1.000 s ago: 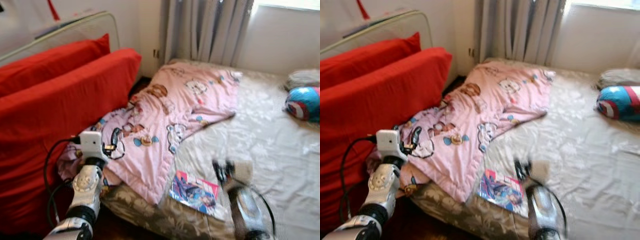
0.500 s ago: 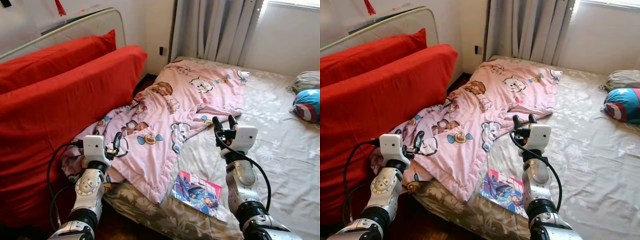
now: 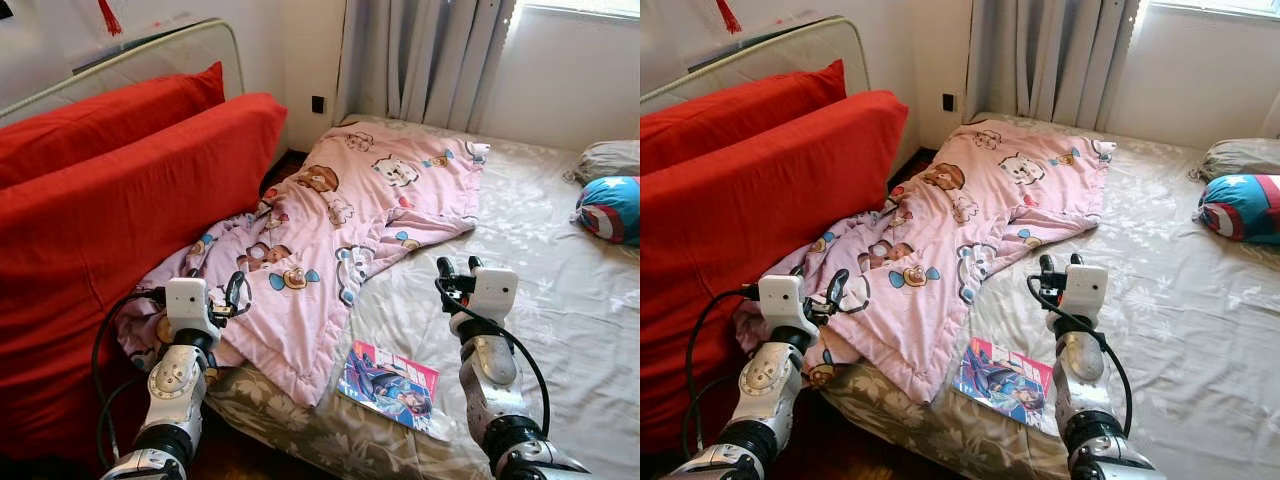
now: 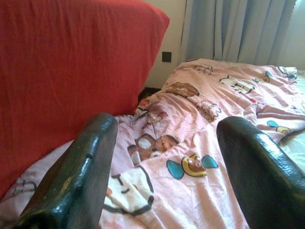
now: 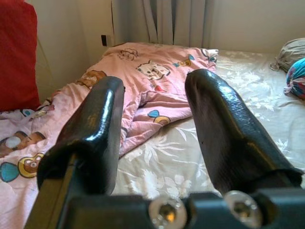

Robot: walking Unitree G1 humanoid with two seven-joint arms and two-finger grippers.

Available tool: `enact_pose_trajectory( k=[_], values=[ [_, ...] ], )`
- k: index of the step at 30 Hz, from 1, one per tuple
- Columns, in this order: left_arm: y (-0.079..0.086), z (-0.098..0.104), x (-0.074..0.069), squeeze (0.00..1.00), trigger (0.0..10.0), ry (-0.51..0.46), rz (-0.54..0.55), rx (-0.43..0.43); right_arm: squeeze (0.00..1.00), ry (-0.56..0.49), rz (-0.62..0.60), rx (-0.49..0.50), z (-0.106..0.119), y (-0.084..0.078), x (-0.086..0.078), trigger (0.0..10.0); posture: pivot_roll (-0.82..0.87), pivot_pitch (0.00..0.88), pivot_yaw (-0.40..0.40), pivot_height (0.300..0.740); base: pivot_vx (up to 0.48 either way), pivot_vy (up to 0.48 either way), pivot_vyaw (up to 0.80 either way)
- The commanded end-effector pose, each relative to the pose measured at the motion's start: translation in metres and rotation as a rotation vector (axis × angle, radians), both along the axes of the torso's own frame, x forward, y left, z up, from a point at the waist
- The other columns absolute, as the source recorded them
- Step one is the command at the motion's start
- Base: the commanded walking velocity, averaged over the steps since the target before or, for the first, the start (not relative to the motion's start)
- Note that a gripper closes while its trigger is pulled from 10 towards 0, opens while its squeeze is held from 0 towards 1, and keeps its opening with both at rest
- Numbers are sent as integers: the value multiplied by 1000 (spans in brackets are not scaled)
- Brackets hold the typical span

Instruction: Clean up the room

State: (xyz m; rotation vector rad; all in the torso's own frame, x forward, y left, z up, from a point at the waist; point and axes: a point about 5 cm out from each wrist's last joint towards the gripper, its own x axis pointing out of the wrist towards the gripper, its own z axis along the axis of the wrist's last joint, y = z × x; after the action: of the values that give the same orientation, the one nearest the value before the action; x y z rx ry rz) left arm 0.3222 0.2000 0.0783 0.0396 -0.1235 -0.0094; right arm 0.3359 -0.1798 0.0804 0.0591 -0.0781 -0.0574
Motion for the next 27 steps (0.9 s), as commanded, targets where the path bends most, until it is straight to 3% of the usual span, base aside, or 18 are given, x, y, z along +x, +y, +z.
enact_pose_trajectory(
  k=[1, 27],
  values=[
    [2, -3, 0, 0, 10000, 24, 0, -6, 0, 17, 2, 20, -1, 2, 1, 10000, -1, 0, -30, 687, 0, 0, 0],
    [1, 1, 3, 0, 10000, 22, -3, -13, 0, 40, 30, 33, -2, 10, 4, 10000, -14, 0, -19, 664, 0, 0, 0]
  ],
)
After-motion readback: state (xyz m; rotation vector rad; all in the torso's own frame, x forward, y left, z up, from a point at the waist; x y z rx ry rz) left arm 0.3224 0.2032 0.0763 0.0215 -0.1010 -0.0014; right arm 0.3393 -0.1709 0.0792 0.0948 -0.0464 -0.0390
